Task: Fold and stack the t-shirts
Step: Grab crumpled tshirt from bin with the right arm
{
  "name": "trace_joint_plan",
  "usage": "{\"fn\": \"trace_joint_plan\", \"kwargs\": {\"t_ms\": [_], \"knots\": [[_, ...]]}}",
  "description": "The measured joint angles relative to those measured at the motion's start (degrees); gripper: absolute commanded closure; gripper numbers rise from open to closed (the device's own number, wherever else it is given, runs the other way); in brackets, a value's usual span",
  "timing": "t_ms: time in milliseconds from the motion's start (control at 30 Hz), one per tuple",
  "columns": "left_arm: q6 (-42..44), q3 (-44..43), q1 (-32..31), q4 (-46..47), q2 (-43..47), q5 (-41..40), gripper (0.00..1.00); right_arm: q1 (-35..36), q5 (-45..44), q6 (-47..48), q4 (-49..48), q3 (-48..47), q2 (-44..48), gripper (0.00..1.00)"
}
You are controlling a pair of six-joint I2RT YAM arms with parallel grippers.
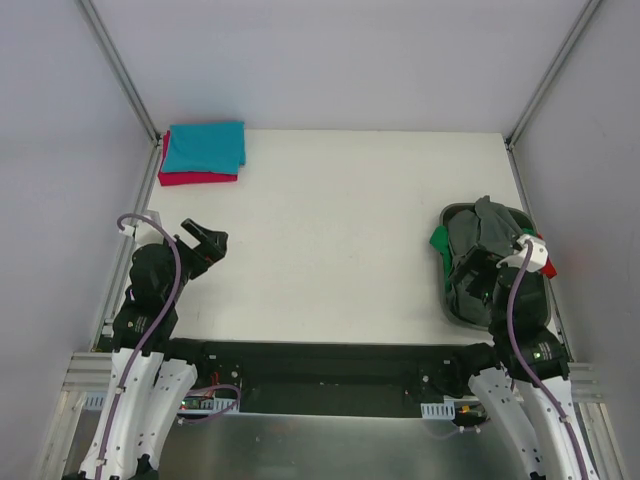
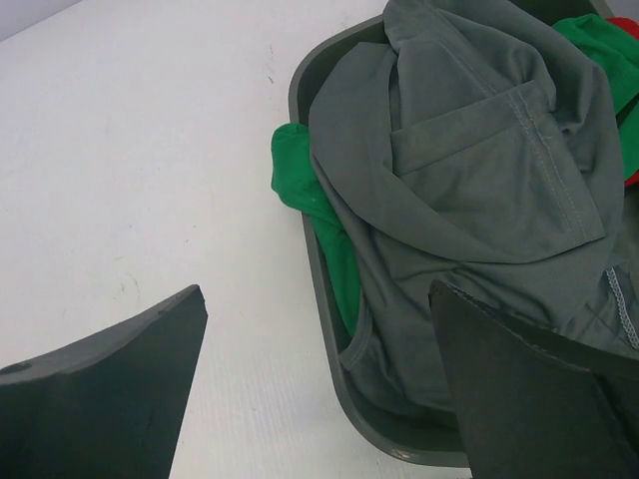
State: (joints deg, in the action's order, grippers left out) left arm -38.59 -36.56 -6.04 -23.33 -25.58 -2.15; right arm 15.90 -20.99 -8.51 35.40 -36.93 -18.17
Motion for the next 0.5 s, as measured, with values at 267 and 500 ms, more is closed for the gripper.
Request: {"fn": "trace_joint_plan", "kwargs": {"t_ms": [267,500], "knots": [[-0.46,0.35,-0.02,0.44,0.57,0.44,0.01,0.00,-1.36,0.20,0.55,0.04,2.40,0.04],[1.81,5.25,-0.02,5.11,1.18,5.16,0.01,0.00,-6.60,-2.82,7.76,-2.62,-8.24,0.04]]}}
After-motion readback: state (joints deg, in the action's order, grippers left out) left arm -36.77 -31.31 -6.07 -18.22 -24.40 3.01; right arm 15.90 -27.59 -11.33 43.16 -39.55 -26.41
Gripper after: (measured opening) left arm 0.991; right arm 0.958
